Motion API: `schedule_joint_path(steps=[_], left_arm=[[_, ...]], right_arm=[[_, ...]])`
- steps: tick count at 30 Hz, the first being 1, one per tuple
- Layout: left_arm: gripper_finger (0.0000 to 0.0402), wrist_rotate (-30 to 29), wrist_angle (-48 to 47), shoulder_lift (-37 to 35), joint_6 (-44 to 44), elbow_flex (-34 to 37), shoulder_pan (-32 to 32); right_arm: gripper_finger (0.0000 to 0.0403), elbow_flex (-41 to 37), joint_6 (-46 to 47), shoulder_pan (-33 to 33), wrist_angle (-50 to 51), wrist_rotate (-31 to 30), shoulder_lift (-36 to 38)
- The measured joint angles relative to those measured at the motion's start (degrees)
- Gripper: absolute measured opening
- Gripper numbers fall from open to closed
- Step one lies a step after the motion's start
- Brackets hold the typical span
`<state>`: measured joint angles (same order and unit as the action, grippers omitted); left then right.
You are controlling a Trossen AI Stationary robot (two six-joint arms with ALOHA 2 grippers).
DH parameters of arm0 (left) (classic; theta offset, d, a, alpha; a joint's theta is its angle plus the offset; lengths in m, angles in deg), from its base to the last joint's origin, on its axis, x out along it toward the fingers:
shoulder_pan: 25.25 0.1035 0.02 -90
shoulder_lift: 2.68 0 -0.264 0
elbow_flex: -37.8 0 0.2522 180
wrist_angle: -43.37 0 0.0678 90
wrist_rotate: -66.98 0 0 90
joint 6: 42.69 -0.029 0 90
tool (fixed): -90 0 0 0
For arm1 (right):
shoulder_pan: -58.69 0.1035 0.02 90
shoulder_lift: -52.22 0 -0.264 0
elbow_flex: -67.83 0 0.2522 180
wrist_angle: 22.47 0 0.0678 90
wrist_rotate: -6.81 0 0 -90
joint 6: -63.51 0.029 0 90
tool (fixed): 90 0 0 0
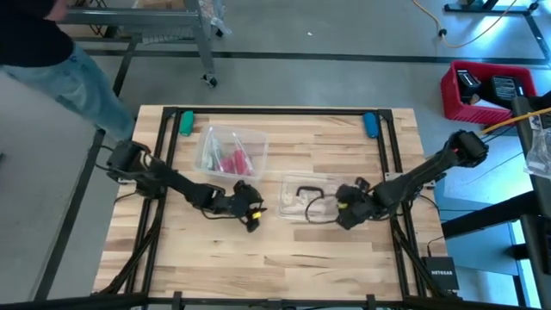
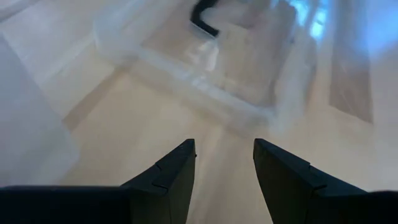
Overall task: Roll bandage
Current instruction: Close the transparent container
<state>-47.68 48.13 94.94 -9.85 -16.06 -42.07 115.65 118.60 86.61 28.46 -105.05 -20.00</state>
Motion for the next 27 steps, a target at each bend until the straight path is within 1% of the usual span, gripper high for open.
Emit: schedule_joint_path(steps=[2, 4, 6, 10, 13, 15, 17, 20, 24, 27], left_arm=[[0.0155, 0.1, 1.9, 1.6, 0.8, -0.1, 1.1], [0.0155, 0.2, 4.3, 2.9, 1.4, -0.1, 2.1], [0.0155, 0.2, 5.7, 3.7, 1.8, -0.1, 3.0], [0.0155, 0.2, 8.6, 5.3, 1.7, -0.1, 4.2], [0.0155, 0.2, 8.8, 6.6, 2.2, -0.1, 4.9], [0.0155, 0.3, 8.9, 7.5, 3.1, -0.1, 5.1], [0.0155, 0.5, 10.3, 8.5, 3.2, -0.1, 5.2], [0.0155, 0.6, 12.7, 9.8, 3.3, -0.1, 5.2], [0.0155, 1.3, 15.2, 11.0, 3.4, -0.1, 5.2], [0.0155, 1.6, 15.4, 11.4, 4.1, -0.1, 5.2]], right_arm=[[0.0179, -3.0, 6.9, -0.1, -0.1, -0.1, 2.4], [0.0179, -5.6, 11.0, -0.1, -1.0, -0.3, 4.9], [0.0179, -7.9, 14.1, -0.1, -1.2, -0.5, 8.4], [0.0179, -12.6, 19.7, -0.1, -4.6, -1.6, 14.3], [0.0179, -16.8, 22.5, -0.1, -10.2, -2.2, 16.8], [0.0179, -19.9, 22.8, -0.2, -14.8, -1.8, 17.4], [0.0181, -22.2, 23.6, -0.2, -21.4, -0.4, 17.4], [0.0198, -25.1, 24.2, -0.2, -27.6, -0.2, 17.3], [0.0237, -25.6, 24.2, -0.2, -29.3, -0.6, 17.2], [0.0256, -25.7, 24.1, -0.2, -30.3, -1.2, 17.1]])
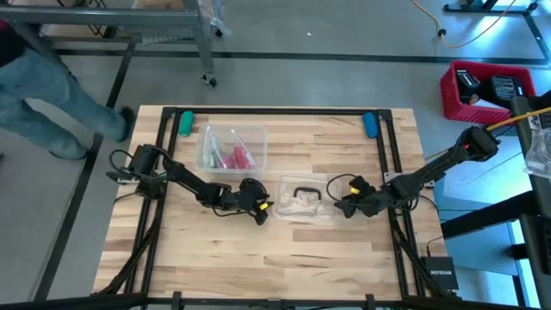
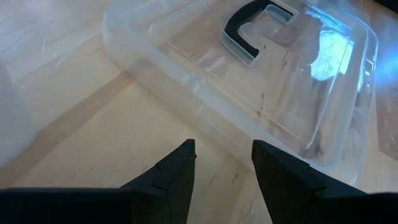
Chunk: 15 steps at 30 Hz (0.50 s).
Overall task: Roll bandage
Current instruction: Close the transparent container
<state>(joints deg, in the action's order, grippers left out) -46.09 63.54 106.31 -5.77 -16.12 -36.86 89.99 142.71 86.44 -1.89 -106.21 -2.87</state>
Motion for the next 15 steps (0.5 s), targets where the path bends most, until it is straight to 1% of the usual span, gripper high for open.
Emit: schedule_joint_path(steps=[3, 8, 11, 15], left_arm=[[0.0155, 0.1, 0.0, 0.0, 0.4, 0.0, -0.1], [0.0155, 0.2, 0.0, 0.0, 0.4, 0.0, -0.4], [0.0155, 0.2, -0.1, 0.0, 0.4, 0.0, -1.2], [0.0155, 0.4, -0.1, 0.0, 0.0, 0.0, -2.8]], right_arm=[[0.0261, -0.1, -0.1, 0.0, -0.7, -0.2, -0.1], [0.0256, -0.3, -1.2, 0.0, -2.3, 0.0, -0.1], [0.0256, -0.4, -3.0, 0.0, -4.2, 0.4, -0.1], [0.0256, -0.5, -3.1, -0.1, -5.3, 1.7, 1.0]])
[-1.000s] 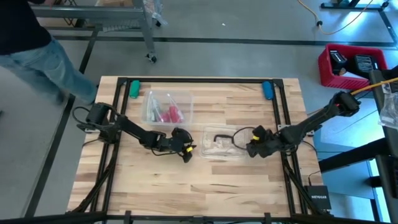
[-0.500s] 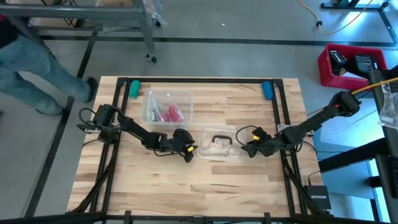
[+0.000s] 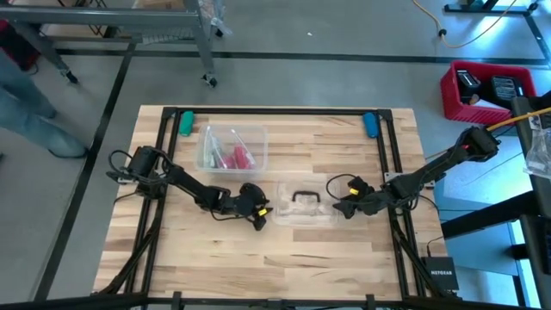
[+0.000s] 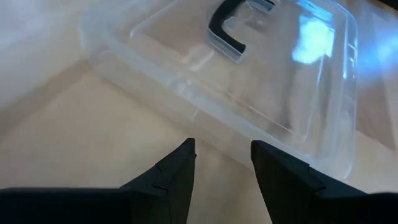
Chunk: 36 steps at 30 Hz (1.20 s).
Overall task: Roll bandage
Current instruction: Close the transparent container
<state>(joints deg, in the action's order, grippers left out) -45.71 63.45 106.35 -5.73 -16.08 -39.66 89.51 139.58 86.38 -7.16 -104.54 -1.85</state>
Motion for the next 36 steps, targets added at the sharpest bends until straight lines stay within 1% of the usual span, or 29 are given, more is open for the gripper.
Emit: schedule_joint_path(steps=[3, 10, 13, 17, 20, 24, 26, 29, 36], left_arm=[[0.0155, 0.3, 0.0, 0.0, -1.0, 0.0, -1.3], [0.0155, 0.7, 0.0, 0.0, -1.7, 0.0, -3.2], [0.0155, 0.6, 0.1, 0.1, -1.3, -0.1, -3.4], [0.0155, 0.4, 0.1, 0.1, -1.1, -0.1, -3.5], [0.0155, 0.3, 0.0, 0.1, -1.2, -0.1, -3.5], [0.0155, 0.0, 0.0, 0.1, -1.3, -0.1, -3.5], [0.0155, -0.4, 0.0, 0.1, -1.3, -0.1, -3.5], [0.0155, -0.4, -0.1, 0.1, -1.3, -0.1, -3.2], [0.0155, -0.7, -0.7, 0.1, -2.3, -0.1, -2.2]], right_arm=[[0.0255, 0.0, 0.1, 0.1, -0.6, 2.6, 1.4], [0.0255, 0.1, -1.0, 0.1, -0.7, 3.1, 3.7], [0.0255, 0.3, 3.0, 0.1, 1.1, 6.8, 3.8], [0.0255, 0.5, 5.5, 0.1, 1.4, 11.6, 3.9], [0.0255, 1.9, 7.2, 0.1, 4.5, 13.4, 4.1], [0.0254, 4.4, 10.6, 0.0, 13.3, 16.9, 4.1], [0.0254, 4.4, 10.7, 0.1, 13.3, 16.8, 4.0], [0.0254, 4.3, 11.2, 0.1, 12.3, 14.7, 2.3], [0.0254, 2.4, 10.5, 0.1, -1.2, 11.0, -6.7]])
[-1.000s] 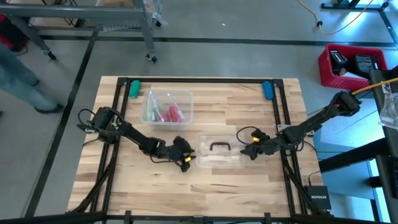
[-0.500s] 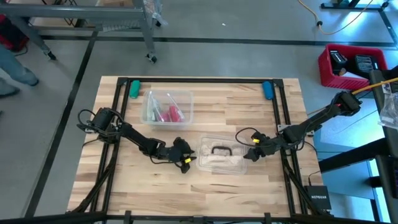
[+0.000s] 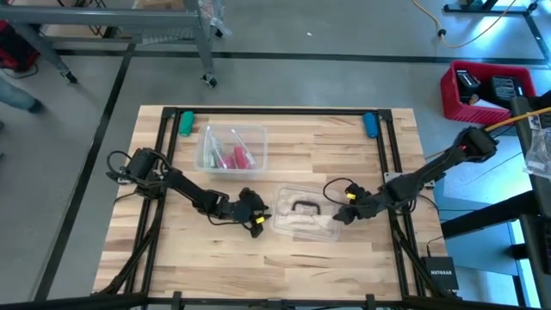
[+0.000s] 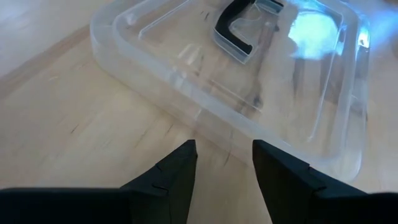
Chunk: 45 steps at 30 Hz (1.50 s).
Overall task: Roll bandage
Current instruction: Close the transparent container
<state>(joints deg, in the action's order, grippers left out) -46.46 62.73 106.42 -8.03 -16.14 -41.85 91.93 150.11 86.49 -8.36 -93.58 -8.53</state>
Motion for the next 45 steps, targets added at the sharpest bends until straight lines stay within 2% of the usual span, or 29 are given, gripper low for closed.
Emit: schedule_joint_path(steps=[5, 11, 16, 20, 26, 28, 31, 34, 38, 41, 45], left_arm=[[0.0155, 0.5, -0.9, 0.0, 0.0, 0.2, 0.3], [0.0155, 0.9, -0.7, 0.0, -0.2, 0.0, 0.3], [0.0155, 0.8, -0.5, 0.0, -0.5, -0.1, 0.1], [0.0155, 0.8, -0.5, 0.0, -0.5, -0.1, 0.1], [0.0155, 0.6, -0.2, -0.4, -2.4, 0.0, -0.9], [0.0155, 0.6, -0.6, -1.2, -3.0, 0.1, -1.6], [0.0155, 0.7, -2.7, -4.3, -4.7, 0.1, -3.1], [0.0155, 0.2, -7.6, -8.5, -4.8, 0.1, -4.8], [0.0155, -5.7, -16.5, -15.8, -7.4, -0.8, -8.3], [0.0155, -10.2, -23.7, -20.6, -13.2, -3.5, -10.6], [0.0155, -12.8, -30.7, -25.0, -19.5, -7.4, -11.1]], right_arm=[[0.0254, -0.2, -2.8, 0.1, -6.7, -3.0, -4.1], [0.0253, -0.4, -15.2, -0.2, -21.0, -8.2, -4.8], [0.0229, -0.3, -19.9, -0.1, -26.1, -8.9, -4.8], [0.0171, -0.2, -21.4, -0.1, -26.1, -8.9, -4.7], [0.0027, -0.1, -26.9, -0.1, -27.2, -7.6, -4.4], [0.0013, 0.2, -30.9, 0.3, -28.8, -6.9, -4.4], [0.0022, 1.6, -36.6, 0.5, -27.0, -6.9, -4.3], [0.0011, 4.3, -44.1, 0.6, -24.7, -5.5, -4.3], [0.0014, 10.0, -54.2, 1.2, -17.6, -5.5, -4.4], [0.001, 16.3, -61.4, 1.5, -7.4, -8.1, -4.3], [0.0011, 24.9, -71.8, 3.3, 5.2, -16.2, -4.2]])
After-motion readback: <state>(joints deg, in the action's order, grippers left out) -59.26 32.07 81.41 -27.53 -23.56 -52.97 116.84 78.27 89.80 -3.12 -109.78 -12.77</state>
